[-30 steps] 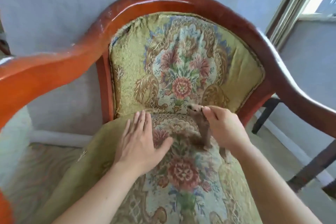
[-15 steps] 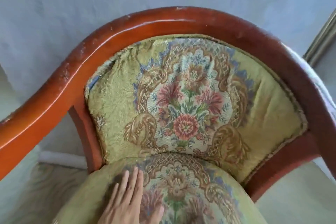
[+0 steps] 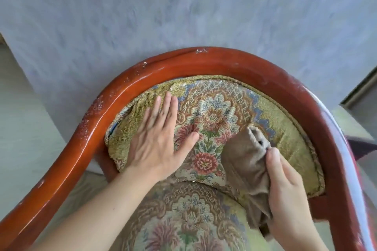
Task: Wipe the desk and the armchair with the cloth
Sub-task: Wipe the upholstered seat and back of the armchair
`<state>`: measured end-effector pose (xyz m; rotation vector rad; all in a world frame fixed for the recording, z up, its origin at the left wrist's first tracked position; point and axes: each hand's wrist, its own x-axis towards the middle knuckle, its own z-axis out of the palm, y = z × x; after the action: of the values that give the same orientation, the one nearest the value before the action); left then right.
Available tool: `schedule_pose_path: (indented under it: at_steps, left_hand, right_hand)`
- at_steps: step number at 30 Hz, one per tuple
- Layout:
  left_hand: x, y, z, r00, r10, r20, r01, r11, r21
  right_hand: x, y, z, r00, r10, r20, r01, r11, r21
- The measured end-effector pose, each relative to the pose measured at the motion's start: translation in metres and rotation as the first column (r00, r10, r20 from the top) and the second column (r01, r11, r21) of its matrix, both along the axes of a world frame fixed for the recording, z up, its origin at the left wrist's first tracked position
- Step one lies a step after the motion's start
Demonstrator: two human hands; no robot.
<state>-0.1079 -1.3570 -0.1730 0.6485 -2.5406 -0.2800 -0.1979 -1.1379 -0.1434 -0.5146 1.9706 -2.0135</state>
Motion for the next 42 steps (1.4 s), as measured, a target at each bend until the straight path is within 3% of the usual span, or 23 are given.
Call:
schedule_pose_path:
  at_steps: [2,5,10,15,19,25,31,42]
  left_hand:
    - [-0.009,-0.002,0.014,0.999,0.018,0.031,-0.017,1.0,-0.024]
    - [-0.02,-0.006,0.03,0.995,0.07,0.065,-0.067,0.997,-0.049]
    - [-0.033,-0.02,0.048,0.981,0.139,0.137,-0.128,0.988,-0.082]
    - [-0.032,-0.031,0.042,0.964,0.183,0.195,-0.164,0.98,-0.109]
    - [-0.025,-0.04,0.023,0.952,0.184,0.246,-0.156,0.979,-0.132]
    - [-0.016,-0.048,-0.004,0.965,0.143,0.218,-0.116,0.984,-0.132]
    - [-0.011,-0.051,-0.007,0.974,0.09,0.21,-0.066,0.991,-0.118]
    - [-0.011,-0.058,-0.014,0.983,0.03,0.183,-0.014,0.996,-0.089]
  right_hand:
    - [-0.021,-0.017,0.025,0.986,-0.019,-0.165,0.023,1.0,0.018]
    - [-0.036,-0.031,0.044,0.967,-0.057,-0.25,0.041,0.997,-0.07]
    - [-0.061,-0.049,0.083,0.894,-0.273,-0.355,0.24,0.961,-0.136]
    - [-0.065,-0.055,0.083,0.632,-0.495,-0.596,0.519,0.842,-0.148]
    - [-0.061,-0.073,0.05,0.527,-0.391,-0.754,0.557,0.83,-0.041]
    - [-0.068,-0.122,0.0,0.623,-0.24,-0.745,0.566,0.795,0.217]
    - [-0.07,-0.162,-0.005,0.629,-0.469,-0.62,0.647,0.758,0.083]
    - [-0.031,-0.211,-0.002,0.705,-0.167,-0.689,0.396,0.899,0.188]
